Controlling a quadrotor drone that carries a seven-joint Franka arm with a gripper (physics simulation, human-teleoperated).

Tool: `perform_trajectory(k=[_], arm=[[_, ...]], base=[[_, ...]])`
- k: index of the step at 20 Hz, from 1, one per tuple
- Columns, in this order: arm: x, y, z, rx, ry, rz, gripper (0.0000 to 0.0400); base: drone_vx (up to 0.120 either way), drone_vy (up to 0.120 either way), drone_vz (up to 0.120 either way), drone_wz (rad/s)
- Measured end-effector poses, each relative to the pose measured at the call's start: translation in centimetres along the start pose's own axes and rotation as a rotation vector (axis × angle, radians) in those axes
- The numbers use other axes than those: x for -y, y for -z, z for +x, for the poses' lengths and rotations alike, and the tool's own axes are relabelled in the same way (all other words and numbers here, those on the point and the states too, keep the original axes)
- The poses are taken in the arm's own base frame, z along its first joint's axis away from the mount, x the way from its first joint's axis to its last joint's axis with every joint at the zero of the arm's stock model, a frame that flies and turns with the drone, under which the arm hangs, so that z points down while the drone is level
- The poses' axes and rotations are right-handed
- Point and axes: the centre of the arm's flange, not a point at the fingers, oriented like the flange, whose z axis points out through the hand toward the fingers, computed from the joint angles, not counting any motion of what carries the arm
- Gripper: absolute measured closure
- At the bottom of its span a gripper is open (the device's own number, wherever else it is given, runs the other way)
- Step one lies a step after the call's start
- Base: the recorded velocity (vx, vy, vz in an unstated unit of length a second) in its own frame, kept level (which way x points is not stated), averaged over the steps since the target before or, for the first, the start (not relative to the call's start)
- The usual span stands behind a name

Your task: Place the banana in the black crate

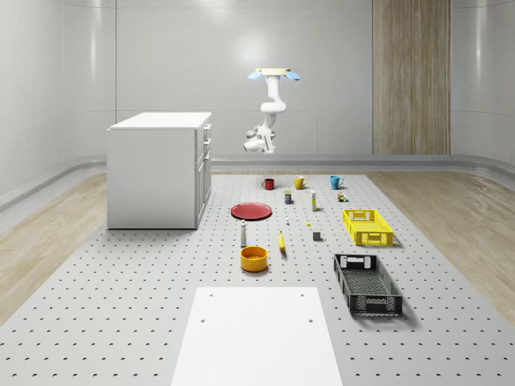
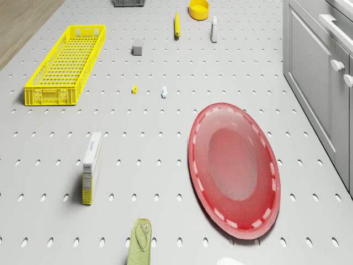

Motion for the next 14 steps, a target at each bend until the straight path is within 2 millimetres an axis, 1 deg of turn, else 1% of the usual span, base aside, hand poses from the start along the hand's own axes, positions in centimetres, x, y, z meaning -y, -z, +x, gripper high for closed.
perform_trajectory(k=[2,4,6,8,10,14], arm=[[2.4,-0.6,-2.4,-0.243,0.007,-0.244,0.0],[4.2,-2.1,-4.3,-0.461,0.014,-0.464,0.0],[5.5,-3.9,-5.6,-0.64,0.02,-0.644,0.0],[6.2,-5.5,-6.3,-0.777,0.026,-0.78,0.0],[6.5,-6.7,-6.7,-0.877,0.03,-0.878,0.0],[6.8,-8.3,-7.1,-1.0,0.037,-0.997,0.0]], base=[[0.12,0.0,-0.1,0.0],[0.12,0.0,-0.12,0.0],[0.12,0.0,-0.12,0.0],[0.12,0.0,-0.12,0.0],[0.12,0.0,-0.12,0.0],[0.12,0.0,-0.12,0.0]])
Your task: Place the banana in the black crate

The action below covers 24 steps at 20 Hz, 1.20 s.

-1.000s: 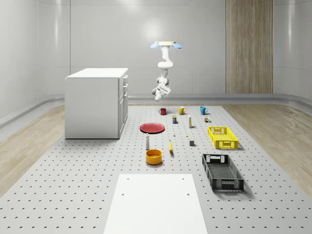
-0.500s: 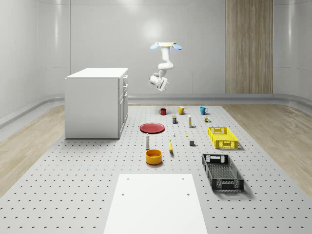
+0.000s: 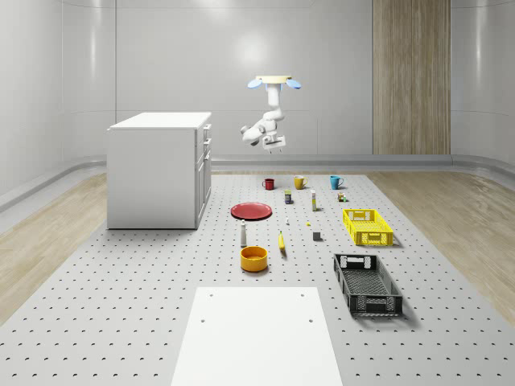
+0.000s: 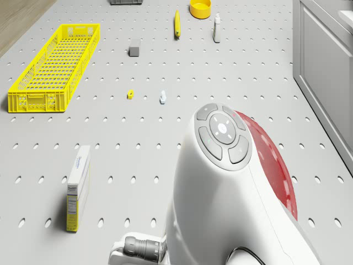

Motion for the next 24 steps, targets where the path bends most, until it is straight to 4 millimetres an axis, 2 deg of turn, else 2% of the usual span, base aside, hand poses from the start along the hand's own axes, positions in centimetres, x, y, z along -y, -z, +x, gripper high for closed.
perform_trajectory(k=[8,22,24], arm=[[0.86,-0.03,-0.88,-0.091,0.003,-0.085,0.0],[1.1,-0.06,-1.12,-0.117,0.003,-0.109,0.0],[1.11,-0.06,-1.13,-0.117,0.003,-0.11,0.0]], base=[[0.12,0.0,-0.12,0.0],[0.12,0.0,-0.114,0.0],[0.12,0.0,-0.02,0.0]])
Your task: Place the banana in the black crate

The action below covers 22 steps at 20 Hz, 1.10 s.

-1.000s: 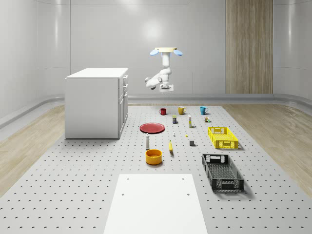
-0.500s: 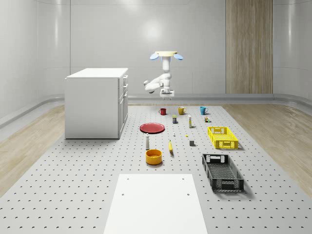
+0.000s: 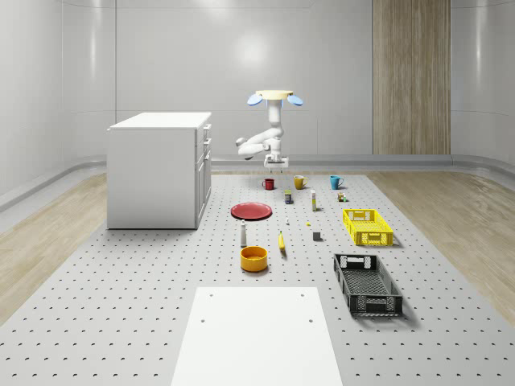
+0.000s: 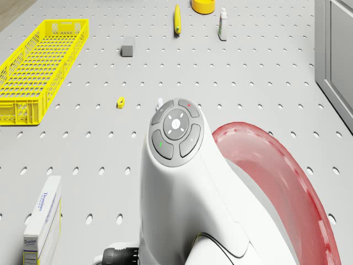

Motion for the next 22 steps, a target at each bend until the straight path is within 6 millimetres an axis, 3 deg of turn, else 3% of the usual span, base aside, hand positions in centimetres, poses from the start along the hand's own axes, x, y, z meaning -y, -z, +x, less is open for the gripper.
perform_trajectory(k=[9,22], arm=[[0.01,0.0,-0.01,-0.001,0.0,-0.001,0.0],[0.01,0.0,-0.01,-0.002,0.0,-0.001,0.0]], base=[[0.12,-0.031,0.0,0.0],[0.12,0.0,-0.095,0.0]])
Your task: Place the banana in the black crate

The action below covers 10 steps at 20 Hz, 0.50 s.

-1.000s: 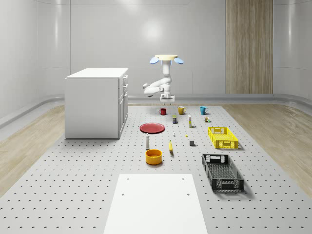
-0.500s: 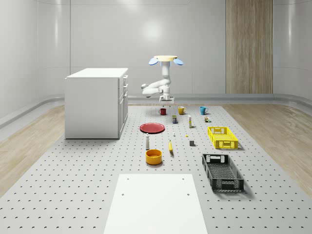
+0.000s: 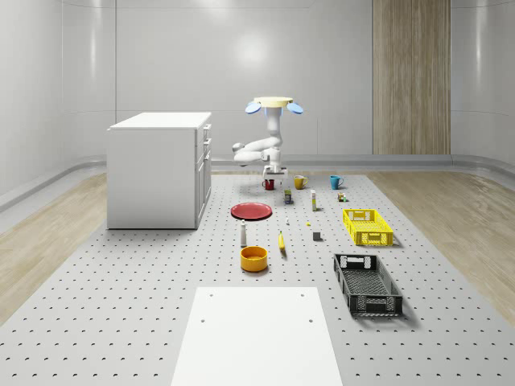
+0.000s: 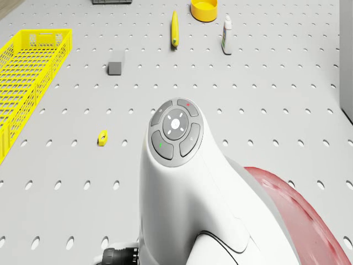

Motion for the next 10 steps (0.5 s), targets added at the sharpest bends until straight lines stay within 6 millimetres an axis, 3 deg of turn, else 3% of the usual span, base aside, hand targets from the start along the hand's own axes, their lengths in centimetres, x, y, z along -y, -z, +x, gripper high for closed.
perform_trajectory(k=[7,10], arm=[[0.0,0.0,0.0,0.0,0.0,0.0,0.0],[0.0,0.0,0.0,0.0,0.0,0.0,0.0]], base=[[0.12,0.0,-0.12,0.0],[0.12,0.0,-0.013,0.0]])
